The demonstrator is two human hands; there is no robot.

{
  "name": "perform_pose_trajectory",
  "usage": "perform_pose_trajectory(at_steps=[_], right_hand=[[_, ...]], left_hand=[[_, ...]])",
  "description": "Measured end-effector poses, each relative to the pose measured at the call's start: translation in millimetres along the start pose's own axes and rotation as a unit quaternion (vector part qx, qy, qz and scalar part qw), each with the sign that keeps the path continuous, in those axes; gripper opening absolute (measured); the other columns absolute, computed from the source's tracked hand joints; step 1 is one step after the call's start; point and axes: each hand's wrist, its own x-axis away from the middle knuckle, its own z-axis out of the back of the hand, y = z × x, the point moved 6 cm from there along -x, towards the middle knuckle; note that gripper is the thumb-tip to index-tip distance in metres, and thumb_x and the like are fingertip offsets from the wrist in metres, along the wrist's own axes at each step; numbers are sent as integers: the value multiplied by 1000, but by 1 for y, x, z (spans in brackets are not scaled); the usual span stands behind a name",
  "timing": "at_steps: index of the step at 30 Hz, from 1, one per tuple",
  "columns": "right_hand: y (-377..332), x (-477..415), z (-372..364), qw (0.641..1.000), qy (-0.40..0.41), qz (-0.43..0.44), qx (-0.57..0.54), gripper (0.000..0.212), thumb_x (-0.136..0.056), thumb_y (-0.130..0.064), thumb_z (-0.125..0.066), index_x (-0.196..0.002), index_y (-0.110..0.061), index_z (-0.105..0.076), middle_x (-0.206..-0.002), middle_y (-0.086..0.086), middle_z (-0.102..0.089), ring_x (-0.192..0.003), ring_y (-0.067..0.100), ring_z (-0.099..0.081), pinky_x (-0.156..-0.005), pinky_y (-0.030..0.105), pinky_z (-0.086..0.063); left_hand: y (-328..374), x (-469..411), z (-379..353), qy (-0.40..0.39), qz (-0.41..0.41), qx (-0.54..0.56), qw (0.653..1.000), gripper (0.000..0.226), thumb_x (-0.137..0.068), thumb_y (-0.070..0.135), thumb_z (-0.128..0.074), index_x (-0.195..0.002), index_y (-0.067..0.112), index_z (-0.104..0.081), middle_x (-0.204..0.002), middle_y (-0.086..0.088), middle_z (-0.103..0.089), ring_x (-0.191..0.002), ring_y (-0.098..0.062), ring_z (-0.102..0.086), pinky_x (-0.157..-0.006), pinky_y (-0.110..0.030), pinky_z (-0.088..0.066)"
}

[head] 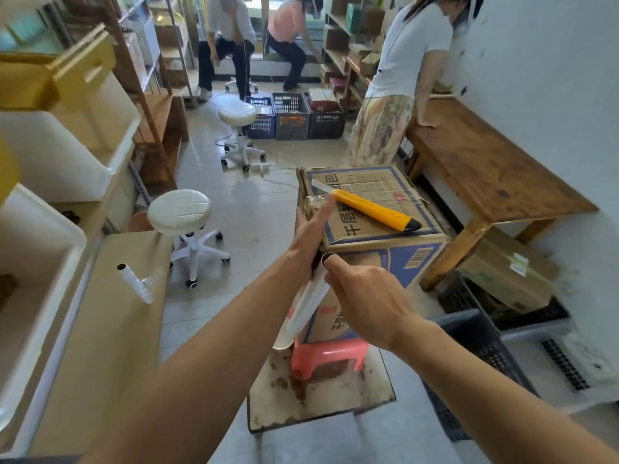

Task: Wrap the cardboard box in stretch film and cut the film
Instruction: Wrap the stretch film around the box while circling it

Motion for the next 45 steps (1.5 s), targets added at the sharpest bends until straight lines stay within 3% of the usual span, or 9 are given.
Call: perform_pose_trajectory(at_steps=[6, 12, 18, 25, 29, 34, 38, 41, 45], right_hand=[[0, 2, -14, 996, 26, -83, -30, 47, -80, -61, -66, -104, -23, -54, -93, -1, -60, -69, 22, -55, -58, 29, -38], [6, 14, -43, 947, 178, -196, -184, 50, -71, -29, -87, -102, -16, -50, -99, 1, -58, -78, 12, -46, -63, 25, -38], [15, 39, -46, 817, 287, -271, -420, 85, -75, 0, -78, -136, -37, -32, -123, -3, -61, -104, 11, -63, -84, 26, -55], [25, 44, -50, 804, 329, -356, -344, 44, -84, 1, -63, -122, -13, -47, -117, 4, -57, -105, 23, -58, -83, 36, -53], [38, 44, -69, 789, 268, -449, -322, 29, -88, -20, -48, -115, -13, -41, -108, 10, -60, -95, 31, -60, -74, 44, -53], [30, 50, -92, 651, 261, -556, -446, 30, -78, -24, -55, -106, -27, -43, -110, 1, -60, -103, 28, -60, -94, 50, -53], [23, 50, -84, 715, 269, -495, -414, 69, -67, -32, -84, -121, -25, -43, -119, -1, -59, -113, 24, -56, -98, 45, -50], [41, 49, -81, 750, 251, -455, -410, 58, -73, -29, -84, -117, -30, -47, -114, -6, -63, -107, 20, -61, -88, 37, -53], [54, 59, -79, 820, 207, -373, -382, 48, -84, -29, -72, -123, -39, -45, -112, -4, -65, -87, 25, -70, -69, 45, -61]], left_hand=[[0, 0, -5, -9, 38, 59, 998, 55, -92, 20, -64, -138, 18, -34, -101, -17, -67, -69, -24, -73, -56, -33, -58], [0, 2, -4, -19, 25, 82, 996, 56, -92, 21, -62, -140, 18, -34, -109, -21, -67, -81, -31, -73, -66, -40, -60], [2, 10, -5, -15, 19, 75, 997, 53, -94, 18, -59, -141, 15, -32, -105, -21, -67, -73, -28, -73, -59, -37, -59], [1, 11, -6, -11, 21, 41, 999, 50, -95, 24, -56, -139, 16, -35, -107, -19, -68, -73, -27, -72, -59, -35, -58], [2, 13, -8, -5, 21, 36, 999, 48, -95, 24, -55, -139, 16, -37, -109, -20, -66, -71, -27, -72, -58, -37, -58], [3, 17, -9, -3, 16, 36, 999, 50, -95, 25, -55, -140, 13, -36, -106, -20, -67, -72, -27, -72, -60, -37, -58], [-3, 22, -13, -30, 60, 15, 998, 47, -95, 36, -50, -130, 6, -58, -104, -17, -73, -81, -27, -72, -68, -35, -58], [-6, 20, -15, -58, 74, 16, 995, 41, -97, 39, -44, -114, 9, -67, -92, -11, -75, -75, -23, -73, -72, -33, -55], [-2, 16, -13, -63, 75, -1, 995, 37, -97, 37, -46, -106, 10, -70, -90, -11, -75, -76, -23, -72, -76, -34, -55]])
